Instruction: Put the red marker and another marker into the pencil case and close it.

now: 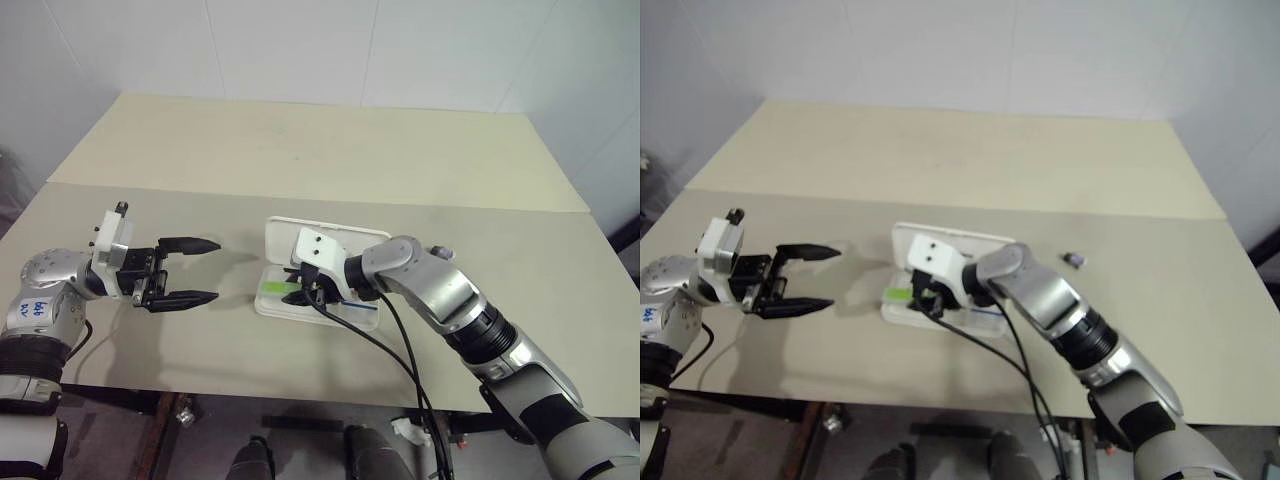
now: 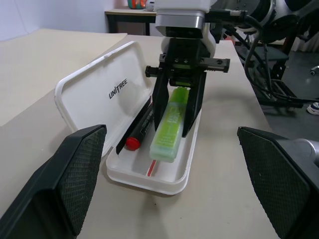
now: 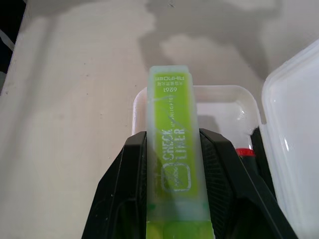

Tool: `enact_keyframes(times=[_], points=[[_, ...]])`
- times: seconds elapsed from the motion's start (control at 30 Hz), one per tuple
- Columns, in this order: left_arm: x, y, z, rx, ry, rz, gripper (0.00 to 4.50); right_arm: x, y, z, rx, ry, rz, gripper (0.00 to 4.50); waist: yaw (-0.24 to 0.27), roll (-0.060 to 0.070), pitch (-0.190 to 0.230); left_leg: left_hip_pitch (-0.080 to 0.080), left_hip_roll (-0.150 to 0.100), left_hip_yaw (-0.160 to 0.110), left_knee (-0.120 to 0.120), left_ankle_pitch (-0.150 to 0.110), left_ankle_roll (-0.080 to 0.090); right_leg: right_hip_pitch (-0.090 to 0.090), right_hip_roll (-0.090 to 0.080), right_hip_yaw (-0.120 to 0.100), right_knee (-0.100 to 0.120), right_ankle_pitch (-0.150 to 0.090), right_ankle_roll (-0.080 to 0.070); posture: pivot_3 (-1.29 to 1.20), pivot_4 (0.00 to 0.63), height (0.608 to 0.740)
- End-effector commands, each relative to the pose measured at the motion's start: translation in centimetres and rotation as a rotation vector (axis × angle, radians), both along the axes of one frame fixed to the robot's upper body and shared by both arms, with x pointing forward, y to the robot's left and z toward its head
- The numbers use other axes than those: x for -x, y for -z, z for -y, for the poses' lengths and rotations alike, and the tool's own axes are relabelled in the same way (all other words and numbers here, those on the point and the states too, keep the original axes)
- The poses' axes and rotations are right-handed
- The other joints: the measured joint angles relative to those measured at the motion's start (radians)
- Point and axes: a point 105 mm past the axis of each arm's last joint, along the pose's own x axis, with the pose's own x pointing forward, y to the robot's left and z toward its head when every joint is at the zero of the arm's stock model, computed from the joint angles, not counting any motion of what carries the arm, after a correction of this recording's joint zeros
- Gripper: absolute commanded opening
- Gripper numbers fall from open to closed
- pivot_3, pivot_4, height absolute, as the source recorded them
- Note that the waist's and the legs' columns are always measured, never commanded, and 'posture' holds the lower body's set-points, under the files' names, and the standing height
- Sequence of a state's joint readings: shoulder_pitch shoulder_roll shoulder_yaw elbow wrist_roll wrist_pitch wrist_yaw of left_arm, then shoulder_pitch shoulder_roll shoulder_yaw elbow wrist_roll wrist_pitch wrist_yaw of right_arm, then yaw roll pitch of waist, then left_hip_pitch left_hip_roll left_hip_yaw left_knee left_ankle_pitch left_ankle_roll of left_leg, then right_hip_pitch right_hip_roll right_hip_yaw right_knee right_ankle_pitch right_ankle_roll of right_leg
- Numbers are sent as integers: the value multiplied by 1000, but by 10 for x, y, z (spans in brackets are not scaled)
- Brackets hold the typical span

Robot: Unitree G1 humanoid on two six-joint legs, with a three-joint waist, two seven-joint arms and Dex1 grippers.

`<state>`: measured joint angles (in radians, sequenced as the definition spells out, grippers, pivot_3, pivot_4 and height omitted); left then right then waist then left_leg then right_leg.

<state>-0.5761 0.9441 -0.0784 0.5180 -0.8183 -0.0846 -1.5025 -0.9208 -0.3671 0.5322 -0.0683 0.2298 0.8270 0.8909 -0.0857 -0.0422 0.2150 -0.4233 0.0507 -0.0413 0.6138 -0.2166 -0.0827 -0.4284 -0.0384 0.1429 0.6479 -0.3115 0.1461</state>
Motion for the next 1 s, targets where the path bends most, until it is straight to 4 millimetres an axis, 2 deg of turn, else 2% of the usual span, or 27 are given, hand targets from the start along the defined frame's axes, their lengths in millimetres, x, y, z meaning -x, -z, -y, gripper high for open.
enact_keyframes(times=[0.03, 0.43, 0.83, 1.0], points=[[15, -8, -3, -25, 103, 33, 4500, 4, -9, -3, -14, -29, 30, 1119, 1, 0, 0, 0, 0, 0, 0, 0, 0, 0, 0, 0, 0, 0, 0, 0, 150, 740], [14, -9, -3, -25, 94, 45, 4500, 15, 4, -2, -19, 6, -43, 1119, 0, 0, 0, 0, 0, 0, 0, 0, 0, 0, 0, 0, 1, 0, 0, 0, 150, 740], [13, -11, -4, -23, 89, 52, 4500, 3, -5, -7, -65, 34, -30, 1119, 0, 0, 0, 0, 0, 0, 0, 0, 0, 0, 0, 0, 1, 0, 0, 0, 150, 740], [14, -11, -5, -23, 87, 55, 4500, 1, -2, -5, -59, 36, -31, 1119, 0, 0, 0, 0, 0, 0, 0, 0, 0, 0, 0, 0, 1, 0, 0, 0, 150, 740]])
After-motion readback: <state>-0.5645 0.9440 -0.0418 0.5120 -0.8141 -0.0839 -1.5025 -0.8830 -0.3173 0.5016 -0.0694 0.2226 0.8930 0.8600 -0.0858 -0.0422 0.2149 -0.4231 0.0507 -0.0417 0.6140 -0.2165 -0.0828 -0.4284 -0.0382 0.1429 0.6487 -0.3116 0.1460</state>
